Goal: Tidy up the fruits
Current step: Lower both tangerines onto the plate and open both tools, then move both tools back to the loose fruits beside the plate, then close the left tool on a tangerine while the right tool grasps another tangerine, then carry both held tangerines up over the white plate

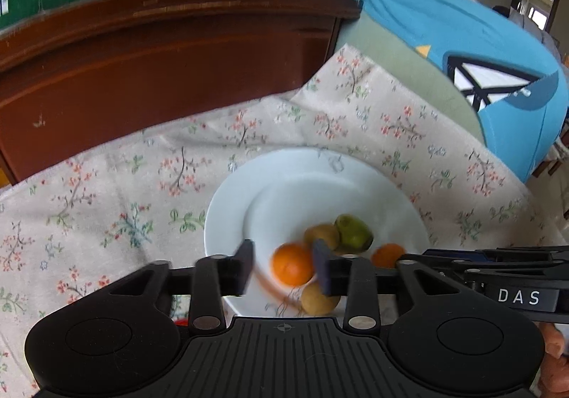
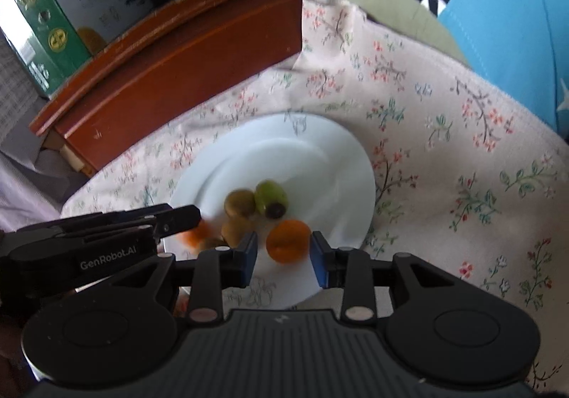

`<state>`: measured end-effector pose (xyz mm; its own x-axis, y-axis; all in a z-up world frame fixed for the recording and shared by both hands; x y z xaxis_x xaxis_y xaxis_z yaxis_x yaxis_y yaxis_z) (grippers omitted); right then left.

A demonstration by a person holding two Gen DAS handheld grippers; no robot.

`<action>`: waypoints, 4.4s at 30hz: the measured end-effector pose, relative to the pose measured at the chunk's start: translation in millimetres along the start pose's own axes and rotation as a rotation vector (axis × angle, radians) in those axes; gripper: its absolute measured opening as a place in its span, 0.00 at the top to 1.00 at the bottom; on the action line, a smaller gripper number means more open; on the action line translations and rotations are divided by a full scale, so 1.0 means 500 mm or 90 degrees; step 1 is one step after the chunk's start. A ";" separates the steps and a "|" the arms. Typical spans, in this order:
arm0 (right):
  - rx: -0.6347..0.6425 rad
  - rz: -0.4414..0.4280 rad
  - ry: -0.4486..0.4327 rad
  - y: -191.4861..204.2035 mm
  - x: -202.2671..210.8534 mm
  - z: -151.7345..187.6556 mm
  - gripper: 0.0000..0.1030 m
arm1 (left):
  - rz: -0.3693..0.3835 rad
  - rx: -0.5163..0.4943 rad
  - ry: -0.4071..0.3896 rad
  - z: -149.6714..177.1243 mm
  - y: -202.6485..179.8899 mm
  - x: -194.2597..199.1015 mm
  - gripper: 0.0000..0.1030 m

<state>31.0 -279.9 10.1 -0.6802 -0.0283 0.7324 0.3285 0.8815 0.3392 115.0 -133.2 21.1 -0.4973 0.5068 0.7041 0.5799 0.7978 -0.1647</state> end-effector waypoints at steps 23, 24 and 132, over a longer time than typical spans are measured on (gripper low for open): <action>0.050 -0.043 0.001 0.030 0.025 0.016 0.64 | -0.078 0.056 -0.026 0.015 0.069 0.155 0.13; 0.055 -0.044 0.003 0.033 0.025 0.019 0.64 | -0.079 0.063 -0.026 0.020 0.075 0.161 0.13; 0.218 -0.126 0.032 0.149 0.042 0.082 0.72 | -0.092 0.008 -0.023 0.127 0.060 0.187 0.72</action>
<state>14.3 -195.4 26.3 -0.6724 -0.2286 0.7040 -0.0489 0.9628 0.2659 44.8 -40.9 38.2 -0.5989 0.3972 0.6954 0.4921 0.8676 -0.0718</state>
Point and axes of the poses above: each gripper's, at about its wrist camera, not at the fingertips, and x roughly against the way its jaws point, y to its left, z to its underside, the point moved 3 cm from there along -x, roughly the way its jaws point, and after that the axes turned 1 degree about z, right-handed, at the moved point
